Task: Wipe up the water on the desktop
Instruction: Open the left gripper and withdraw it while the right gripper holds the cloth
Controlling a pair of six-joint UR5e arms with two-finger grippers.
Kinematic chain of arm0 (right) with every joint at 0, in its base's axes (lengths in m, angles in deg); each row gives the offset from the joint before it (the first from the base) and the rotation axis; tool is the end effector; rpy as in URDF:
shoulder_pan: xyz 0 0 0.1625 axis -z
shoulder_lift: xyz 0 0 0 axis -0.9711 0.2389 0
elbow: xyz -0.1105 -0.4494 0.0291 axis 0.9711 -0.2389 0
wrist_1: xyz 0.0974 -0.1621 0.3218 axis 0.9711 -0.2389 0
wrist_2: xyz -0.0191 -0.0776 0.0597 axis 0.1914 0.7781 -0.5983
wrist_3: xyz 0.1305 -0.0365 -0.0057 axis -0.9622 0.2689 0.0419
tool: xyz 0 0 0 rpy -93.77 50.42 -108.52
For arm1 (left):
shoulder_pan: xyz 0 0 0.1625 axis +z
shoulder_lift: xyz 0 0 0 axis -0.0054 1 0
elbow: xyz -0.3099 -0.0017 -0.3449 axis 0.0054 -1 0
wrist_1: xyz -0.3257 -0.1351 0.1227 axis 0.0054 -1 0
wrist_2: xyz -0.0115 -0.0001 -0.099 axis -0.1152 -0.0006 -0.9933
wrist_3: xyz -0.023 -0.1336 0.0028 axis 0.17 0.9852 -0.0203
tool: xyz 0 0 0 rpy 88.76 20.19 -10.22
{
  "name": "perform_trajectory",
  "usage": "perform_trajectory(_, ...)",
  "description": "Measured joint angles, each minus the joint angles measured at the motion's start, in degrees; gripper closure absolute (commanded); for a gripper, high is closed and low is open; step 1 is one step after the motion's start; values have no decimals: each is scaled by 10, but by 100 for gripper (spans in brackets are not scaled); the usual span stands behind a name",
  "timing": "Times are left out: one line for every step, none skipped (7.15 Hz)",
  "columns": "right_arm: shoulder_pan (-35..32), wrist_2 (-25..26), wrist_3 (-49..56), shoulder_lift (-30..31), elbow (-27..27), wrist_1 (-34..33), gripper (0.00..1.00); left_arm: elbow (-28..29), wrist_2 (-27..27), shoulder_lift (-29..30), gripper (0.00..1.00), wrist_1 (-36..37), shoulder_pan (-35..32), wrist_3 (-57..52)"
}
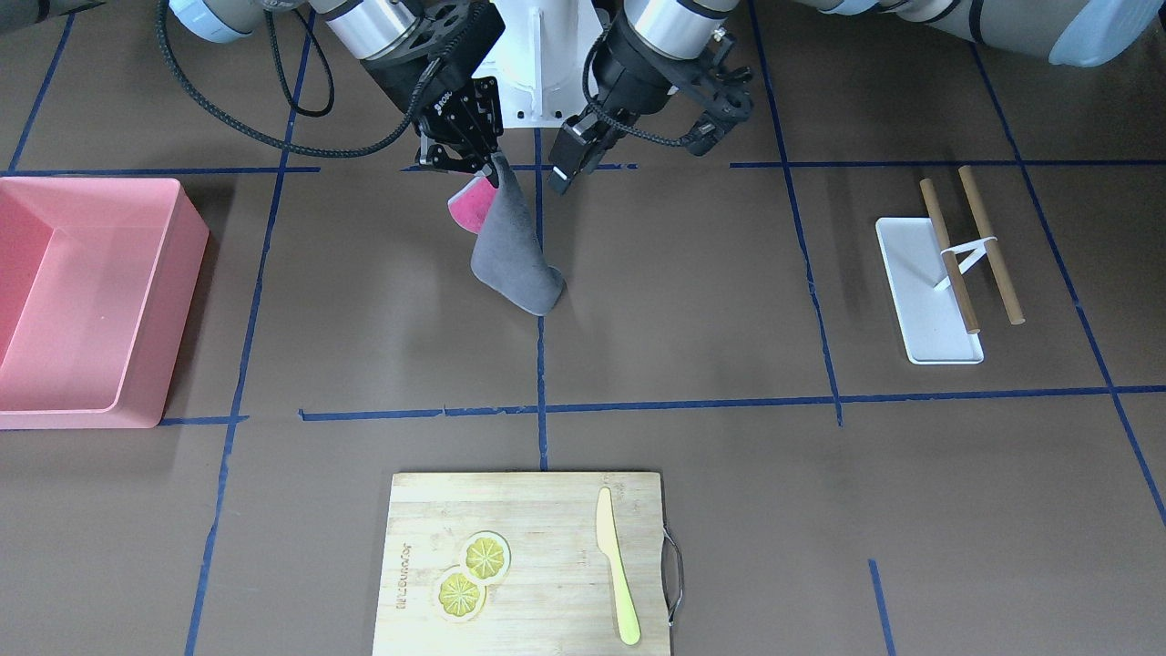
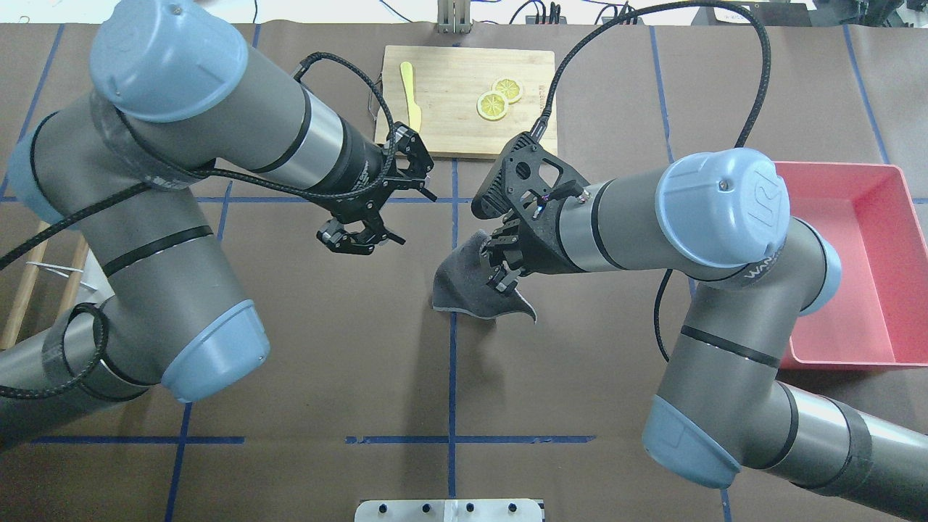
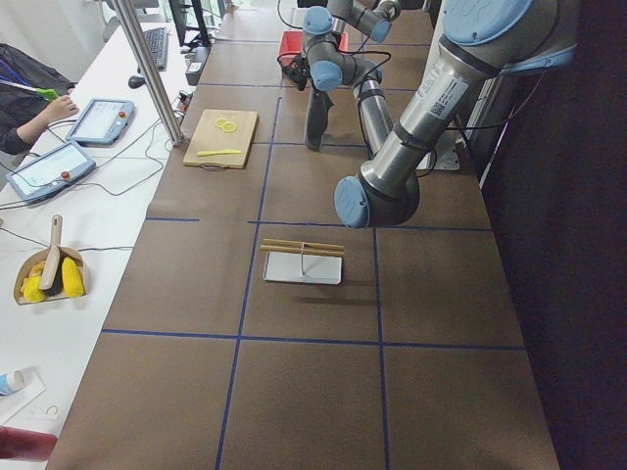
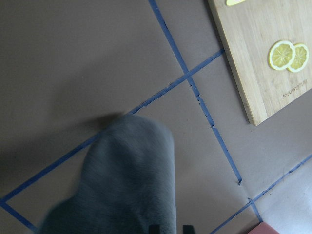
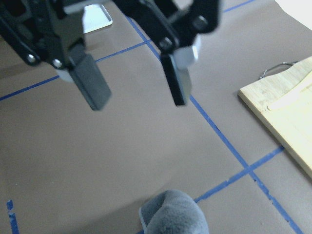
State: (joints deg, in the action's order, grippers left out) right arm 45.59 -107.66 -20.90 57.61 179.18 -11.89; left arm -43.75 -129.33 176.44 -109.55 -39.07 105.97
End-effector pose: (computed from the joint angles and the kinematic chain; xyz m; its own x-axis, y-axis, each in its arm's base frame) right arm -0.4506 -0.3814 0.2293 0.3486 -0.8617 0.3687 0.1515 0.4400 0.8851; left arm 0.4308 -0.4321 0.1778 0.1736 -0.6933 -0.6994 0.3273 0.7104 -0.6230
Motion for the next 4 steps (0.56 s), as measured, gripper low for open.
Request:
perform_trajectory(-1,-13,-48,2,0,-25,100,-19,0,-31,0,2,-5,-62)
perform_trajectory(-5,-28,-108,3,1,-60,100,-29,0,-57,0,9,-11,-130)
perform_trajectory(-12,-35,-165,2,3,-108,100,-37,-1,-82,0,31,-18,-221)
perform_trajectory(-19,-39,-223,2,7,-153,100,-50,-1,-107,0,64,-26,-325)
